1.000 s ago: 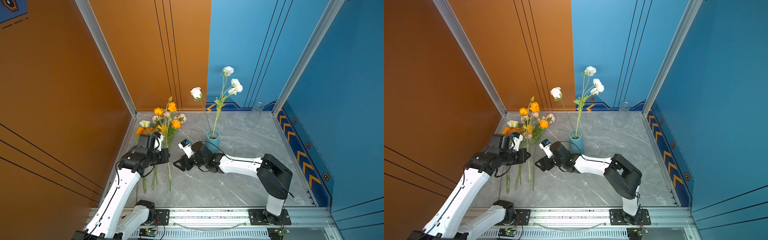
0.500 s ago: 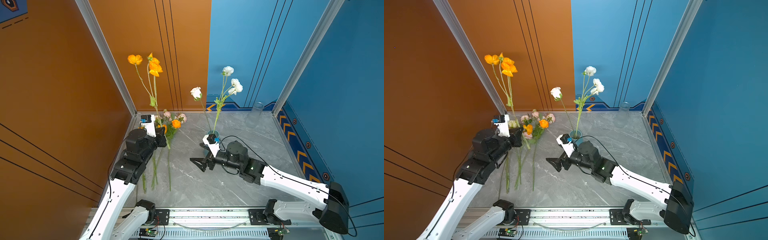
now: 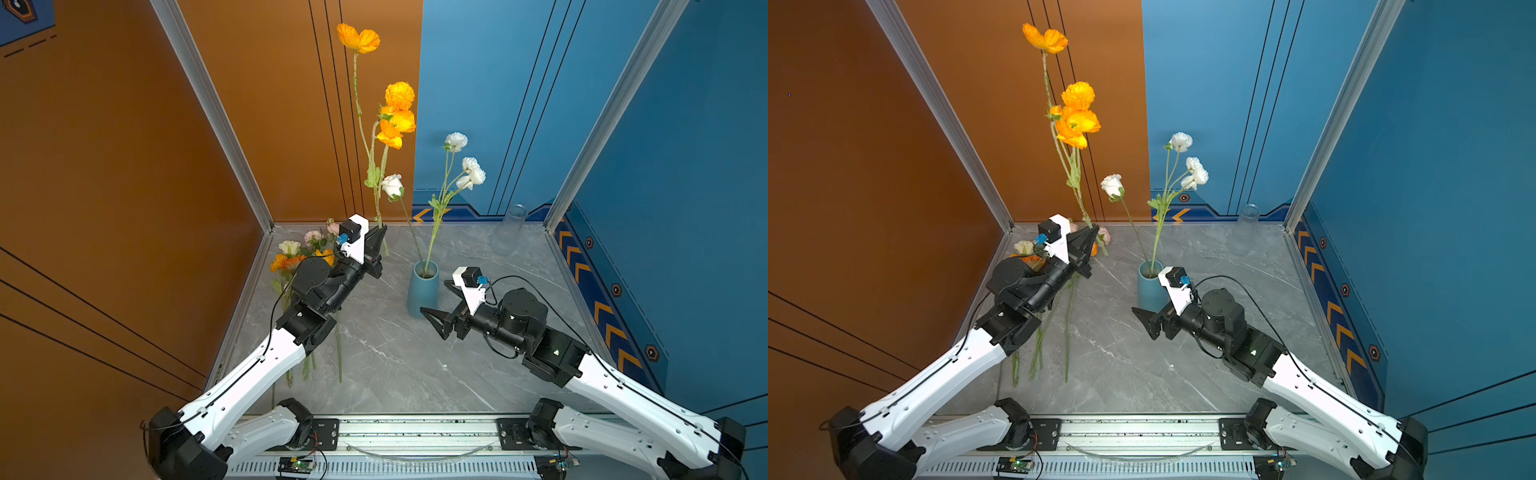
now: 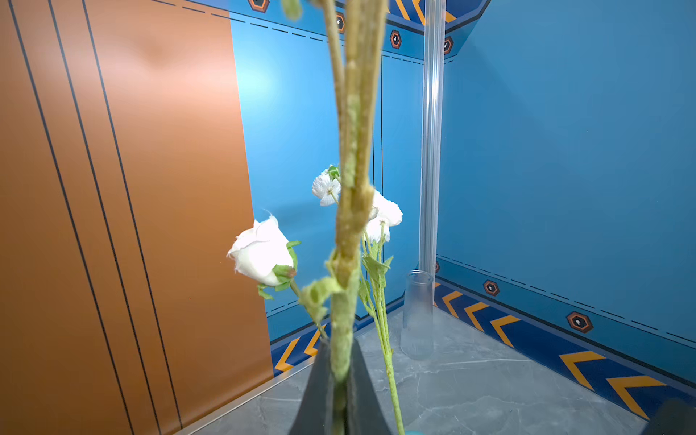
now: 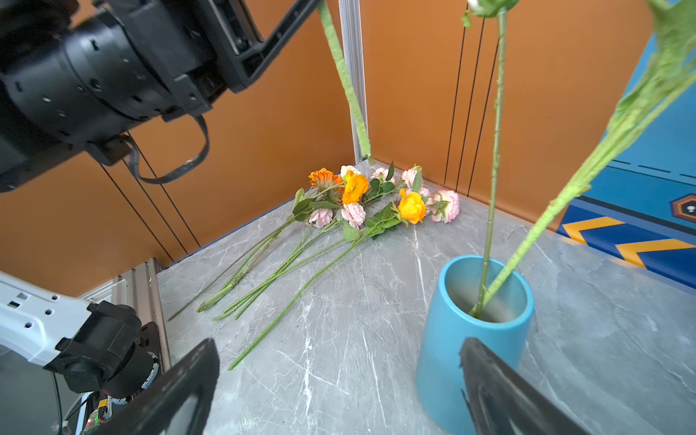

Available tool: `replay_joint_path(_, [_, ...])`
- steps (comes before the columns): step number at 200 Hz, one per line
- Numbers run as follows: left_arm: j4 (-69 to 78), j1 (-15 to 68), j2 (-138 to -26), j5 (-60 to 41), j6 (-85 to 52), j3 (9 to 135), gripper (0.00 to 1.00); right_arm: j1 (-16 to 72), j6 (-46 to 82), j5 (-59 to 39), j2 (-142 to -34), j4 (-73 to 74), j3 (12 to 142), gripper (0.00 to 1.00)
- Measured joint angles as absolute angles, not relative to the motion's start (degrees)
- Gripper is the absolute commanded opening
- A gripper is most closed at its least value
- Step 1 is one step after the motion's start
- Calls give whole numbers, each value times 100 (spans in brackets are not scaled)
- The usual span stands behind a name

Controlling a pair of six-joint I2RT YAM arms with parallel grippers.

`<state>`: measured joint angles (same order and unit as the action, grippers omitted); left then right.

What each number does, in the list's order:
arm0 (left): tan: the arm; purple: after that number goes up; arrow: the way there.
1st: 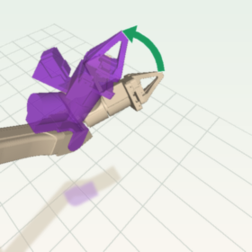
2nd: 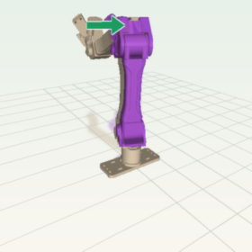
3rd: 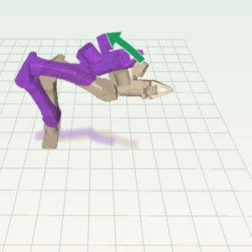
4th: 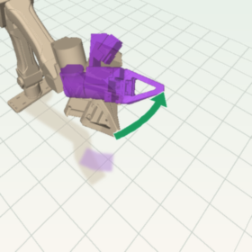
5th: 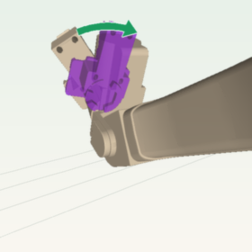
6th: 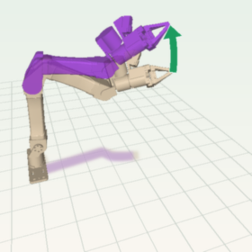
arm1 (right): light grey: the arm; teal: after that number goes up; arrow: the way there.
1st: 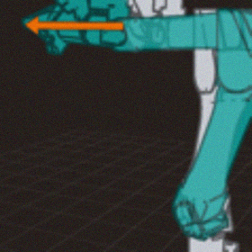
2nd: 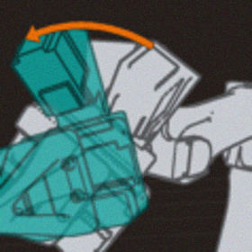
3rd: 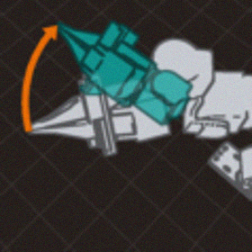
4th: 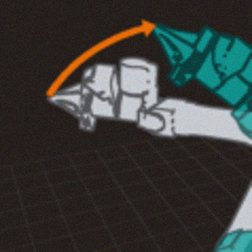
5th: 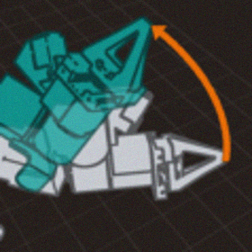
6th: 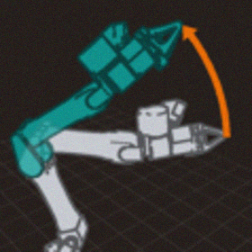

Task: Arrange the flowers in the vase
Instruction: 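Raise the orange poppy over the teal vase with the left gripper while the right withdraws, then lower the orange poppy stems into the teal vase and open the left gripper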

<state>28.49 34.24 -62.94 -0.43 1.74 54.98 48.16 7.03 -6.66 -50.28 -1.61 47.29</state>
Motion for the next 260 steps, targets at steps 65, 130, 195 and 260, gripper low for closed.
replay_joint_path(65, [4088, 3704, -7463, -246, -99, 5511, 0, 4580, 701, -572, -4814, -558, 4727, 100])
replay_joint_path(130, [4473, 4145, -8103, -395, -193, 5513, 0, 4431, 703, -576, -4783, -692, 4672, 100])
replay_joint_path(195, [4567, 4195, -8665, -790, 178, 5179, 0, 4324, 703, -576, -4681, -753, 4663, 100])
replay_joint_path(260, [4569, 4123, -8989, -1085, 609, 4989, 2, 4305, 705, -578, -4681, -819, 4663, 100])
